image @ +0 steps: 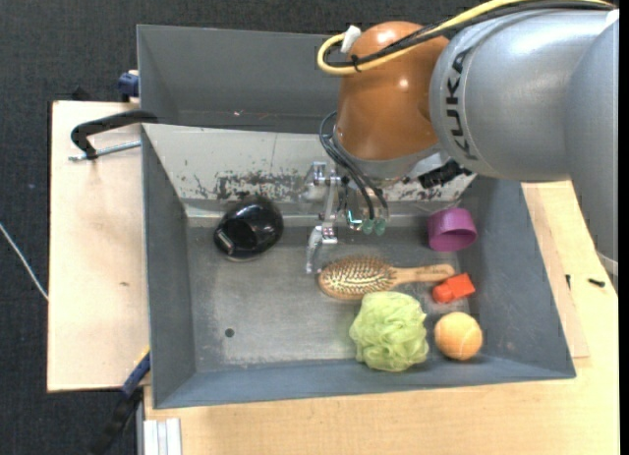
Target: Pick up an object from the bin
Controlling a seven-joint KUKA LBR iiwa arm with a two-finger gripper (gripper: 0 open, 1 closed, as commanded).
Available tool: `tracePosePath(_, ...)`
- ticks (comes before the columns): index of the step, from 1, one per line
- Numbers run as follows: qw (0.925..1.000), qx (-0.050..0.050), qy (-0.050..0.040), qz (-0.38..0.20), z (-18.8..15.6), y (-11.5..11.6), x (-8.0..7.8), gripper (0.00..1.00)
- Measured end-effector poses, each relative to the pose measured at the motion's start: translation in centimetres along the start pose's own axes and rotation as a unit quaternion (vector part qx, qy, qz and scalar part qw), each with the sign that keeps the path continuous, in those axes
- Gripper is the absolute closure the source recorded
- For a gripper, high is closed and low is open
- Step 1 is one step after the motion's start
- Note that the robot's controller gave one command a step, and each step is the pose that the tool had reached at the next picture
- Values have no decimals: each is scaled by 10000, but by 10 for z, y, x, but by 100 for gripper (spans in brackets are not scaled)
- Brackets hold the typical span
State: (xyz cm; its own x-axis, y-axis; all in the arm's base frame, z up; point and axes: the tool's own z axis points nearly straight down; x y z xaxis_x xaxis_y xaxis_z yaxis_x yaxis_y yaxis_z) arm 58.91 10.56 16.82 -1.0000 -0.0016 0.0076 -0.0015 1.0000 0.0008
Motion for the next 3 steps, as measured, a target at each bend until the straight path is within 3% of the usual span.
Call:
tracePosePath(1, 10000, -4, -43, 7, -5, -1, -2, 0)
tracePosePath(2, 9997, -2, -63, -229, 65, -47, 1, 0)
tracePosePath(3, 9997, -10, -43, -236, 75, -70, 11, 0)
